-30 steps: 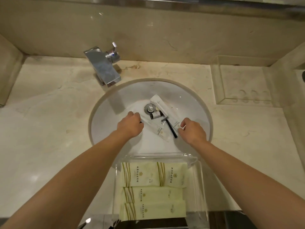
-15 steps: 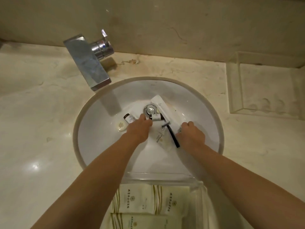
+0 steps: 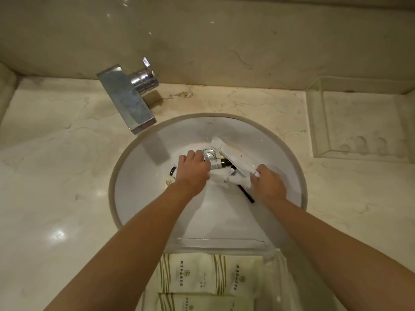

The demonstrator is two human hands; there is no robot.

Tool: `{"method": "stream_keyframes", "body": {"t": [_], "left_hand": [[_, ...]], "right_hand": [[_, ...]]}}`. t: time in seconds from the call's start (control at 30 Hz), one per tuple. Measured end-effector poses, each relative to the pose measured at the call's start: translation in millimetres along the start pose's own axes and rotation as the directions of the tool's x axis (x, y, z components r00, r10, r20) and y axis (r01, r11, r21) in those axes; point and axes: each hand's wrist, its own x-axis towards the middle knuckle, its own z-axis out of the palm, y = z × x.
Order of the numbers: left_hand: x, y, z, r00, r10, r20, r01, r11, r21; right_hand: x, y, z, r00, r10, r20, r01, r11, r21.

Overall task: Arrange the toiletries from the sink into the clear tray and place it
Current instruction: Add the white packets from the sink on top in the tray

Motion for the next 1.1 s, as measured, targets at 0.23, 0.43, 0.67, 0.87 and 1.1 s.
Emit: {"method": "stream_keyframes", "body": {"t": [0.23,0.43,0.67,0.87,1.1], "left_hand": [[-14.3,-1.2,-54.7,0.998,0.022,0.062,-0.001,0.945,-0.328],[-41.8,-5.4,-95.3,0.984,0.07,0.162,0.029,0.842,-0.539],[-85.9,-21.3,-135.9,0.975,0.064,0.213,0.083,0.783,-0.616],[-116.9,-34.7,-143.7,0.978,0.058,0.202,0.089,0.755,-0.649],[-152.1,-43.5,-139.4,0.979,0.09,0.182,0.058,0.737,-0.673]], "right_hand": [[-26.4,-10.9,-33.6,0.996,-0.049,0.068,0.019,0.92,0.391],[-63.1,-23.0,-57.8,0.999,-0.033,0.023,0.01,0.762,0.648],[-109.4,-26.8,-80.5,0.999,0.032,-0.005,-0.015,0.595,0.804],[-142.9,-27.1,-82.3,0.996,0.08,-0.037,-0.01,0.515,0.857],[-173.8,-27.6,-73.1,0.987,0.154,-0.036,-0.031,0.41,0.912]]}}
